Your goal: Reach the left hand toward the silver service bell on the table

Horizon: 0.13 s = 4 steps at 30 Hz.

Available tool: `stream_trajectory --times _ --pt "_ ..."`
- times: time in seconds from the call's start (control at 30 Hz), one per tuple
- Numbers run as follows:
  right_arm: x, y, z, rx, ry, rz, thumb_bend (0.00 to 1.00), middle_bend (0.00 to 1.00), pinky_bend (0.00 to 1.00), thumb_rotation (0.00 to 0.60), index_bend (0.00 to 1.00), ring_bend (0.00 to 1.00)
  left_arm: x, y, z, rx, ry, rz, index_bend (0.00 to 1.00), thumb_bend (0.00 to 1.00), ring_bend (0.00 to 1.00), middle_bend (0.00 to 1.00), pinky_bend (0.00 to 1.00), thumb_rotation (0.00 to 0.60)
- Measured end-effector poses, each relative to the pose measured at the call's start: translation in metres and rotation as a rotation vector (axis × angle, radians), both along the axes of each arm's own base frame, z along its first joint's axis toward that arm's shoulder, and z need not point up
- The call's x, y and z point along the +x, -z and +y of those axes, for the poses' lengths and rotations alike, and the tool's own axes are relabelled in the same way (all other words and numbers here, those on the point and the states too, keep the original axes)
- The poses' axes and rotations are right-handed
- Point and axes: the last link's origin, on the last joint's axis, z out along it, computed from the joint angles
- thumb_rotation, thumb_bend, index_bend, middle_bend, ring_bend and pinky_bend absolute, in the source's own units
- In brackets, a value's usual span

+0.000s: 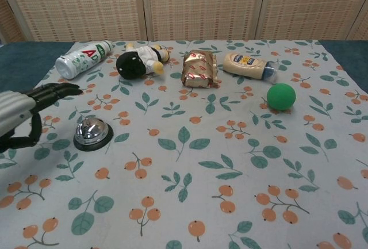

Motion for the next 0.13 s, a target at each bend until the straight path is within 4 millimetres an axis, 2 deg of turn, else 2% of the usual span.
stream_trajectory --times 0.13 --pt "0.001 0.001 0.001 -0.002 -0.007 0.003 0.15 0.05 0.05 0.600 0.09 0.00 -0.025 -0.058 -0.024 0.076 -0.090 0.048 0.08 1.00 0.14 0.14 0.30 0.600"
